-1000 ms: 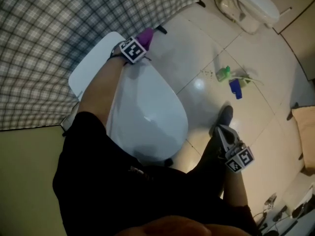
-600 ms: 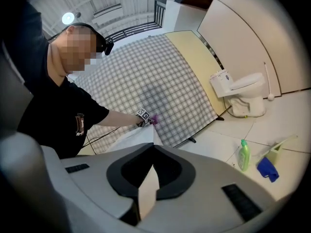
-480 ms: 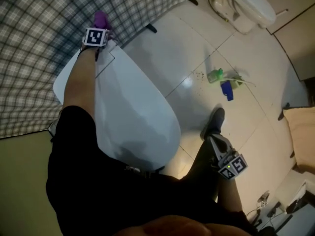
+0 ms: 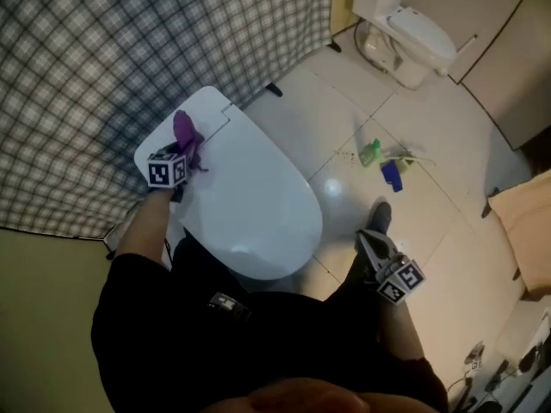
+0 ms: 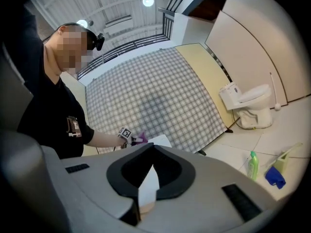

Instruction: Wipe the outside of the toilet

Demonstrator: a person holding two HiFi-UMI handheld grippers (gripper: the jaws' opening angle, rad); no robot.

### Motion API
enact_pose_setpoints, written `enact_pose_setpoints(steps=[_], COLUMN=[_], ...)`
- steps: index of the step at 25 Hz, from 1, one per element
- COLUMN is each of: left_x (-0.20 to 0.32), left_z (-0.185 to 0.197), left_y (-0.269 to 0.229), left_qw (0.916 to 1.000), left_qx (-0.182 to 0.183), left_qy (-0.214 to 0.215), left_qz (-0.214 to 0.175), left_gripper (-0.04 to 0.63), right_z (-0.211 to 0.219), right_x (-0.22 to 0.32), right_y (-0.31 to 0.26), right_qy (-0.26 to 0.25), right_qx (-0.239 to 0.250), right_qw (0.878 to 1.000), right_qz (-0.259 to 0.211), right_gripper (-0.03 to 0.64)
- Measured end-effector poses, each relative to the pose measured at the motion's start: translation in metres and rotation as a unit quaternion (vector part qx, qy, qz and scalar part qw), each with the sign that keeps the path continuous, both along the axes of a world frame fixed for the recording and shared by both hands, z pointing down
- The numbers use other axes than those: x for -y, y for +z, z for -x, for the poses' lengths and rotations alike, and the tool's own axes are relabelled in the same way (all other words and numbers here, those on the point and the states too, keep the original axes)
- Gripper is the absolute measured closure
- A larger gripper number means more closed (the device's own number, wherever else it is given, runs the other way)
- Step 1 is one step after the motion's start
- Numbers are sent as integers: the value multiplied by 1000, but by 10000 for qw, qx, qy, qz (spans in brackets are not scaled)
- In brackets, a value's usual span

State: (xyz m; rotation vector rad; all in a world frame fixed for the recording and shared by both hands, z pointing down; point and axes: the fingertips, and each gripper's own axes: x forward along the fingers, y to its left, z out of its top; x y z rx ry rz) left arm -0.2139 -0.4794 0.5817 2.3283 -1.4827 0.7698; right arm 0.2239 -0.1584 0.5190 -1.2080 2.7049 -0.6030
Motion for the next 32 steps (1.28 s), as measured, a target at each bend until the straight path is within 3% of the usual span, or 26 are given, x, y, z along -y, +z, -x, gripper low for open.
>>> enact_pose_setpoints(steps=[2,5,8,11,15,19,21,25,28,32], left_x=[-82,-194,-260,-307,-340,-347,-346,-346,-349,-352], left_z=[-9,-23,-28,-33,-36,-35,-36,-54,-61,-68], left_y=[0,-21,-30,-32,-45,-42,-35,-19,-16,-22], left_qw=[9976,9893,9768,9681,9541,9467,9486,9588,9598,9616], left_qx=[-593,-1343,-2020,-2308,-2547,-2780,-2774,-2300,-2183,-2155], left_qy=[330,443,419,705,1259,1394,1365,1623,1731,1672], left_qz=[-124,-347,-573,-673,-950,-837,-682,-370,-332,-302], left_gripper=[534,534,534,534,534,534,534,534,534,534], right_z=[15,42,72,104,128,135,137,126,113,111], right_x=[-14,-38,-54,-61,-71,-78,-76,-66,-63,-68], right_y=[-11,-18,-19,-9,10,8,4,23,41,34], right_qy=[-114,-317,-484,-522,-439,-460,-452,-276,-68,-265], right_qx=[-73,-171,-379,-502,-714,-1164,-1331,-1269,-1002,-1113], right_qw=[9998,9991,9974,9967,9963,9917,9893,9913,9949,9934], right_qz=[-120,-245,-379,-361,-194,-280,-389,-211,108,-13], right_gripper=[624,624,624,624,624,626,626,626,626,626])
